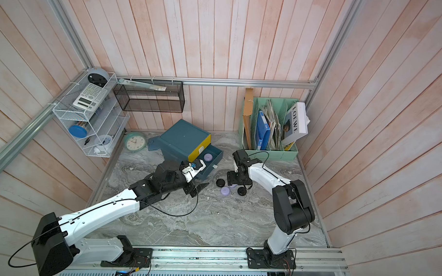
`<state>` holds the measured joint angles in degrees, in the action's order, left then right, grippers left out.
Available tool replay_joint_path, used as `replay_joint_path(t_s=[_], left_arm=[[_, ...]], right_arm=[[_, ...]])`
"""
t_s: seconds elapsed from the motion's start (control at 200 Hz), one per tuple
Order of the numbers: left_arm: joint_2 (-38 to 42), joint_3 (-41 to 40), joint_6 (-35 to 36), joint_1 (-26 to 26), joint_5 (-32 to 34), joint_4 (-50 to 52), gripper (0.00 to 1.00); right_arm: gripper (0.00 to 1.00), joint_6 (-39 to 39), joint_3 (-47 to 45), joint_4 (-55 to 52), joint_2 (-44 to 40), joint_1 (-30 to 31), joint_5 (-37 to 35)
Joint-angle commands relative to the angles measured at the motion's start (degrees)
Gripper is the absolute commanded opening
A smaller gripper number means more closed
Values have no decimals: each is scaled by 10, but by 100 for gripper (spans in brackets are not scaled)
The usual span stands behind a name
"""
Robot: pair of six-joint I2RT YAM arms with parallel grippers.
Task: Put the bluetooth earphones in the drawer according to color
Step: Pick up the Bluetooth earphone from the center of the board.
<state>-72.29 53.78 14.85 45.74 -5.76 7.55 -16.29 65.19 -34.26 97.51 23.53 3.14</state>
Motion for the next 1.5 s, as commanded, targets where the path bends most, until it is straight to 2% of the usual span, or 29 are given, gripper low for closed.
replay_joint_path(t_s=[0.0, 0.49, 0.995, 1.235, 1.49], left_arm=[[-5, 2, 4, 2, -7, 2, 100], [-10, 9, 4, 4, 0, 10, 100], [-10, 9, 5, 4, 5, 12, 100], [-13, 11, 5, 4, 7, 12, 100], [-14, 12, 4, 4, 14, 13, 100]], right_arm=[[77, -5, 1, -11, 15, -3, 10], [77, 8, 26, 7, 70, -3, 10], [66, 11, 51, -9, 109, -2, 0], [69, 19, 66, -14, 121, -2, -9], [61, 16, 66, -15, 123, -2, 0]])
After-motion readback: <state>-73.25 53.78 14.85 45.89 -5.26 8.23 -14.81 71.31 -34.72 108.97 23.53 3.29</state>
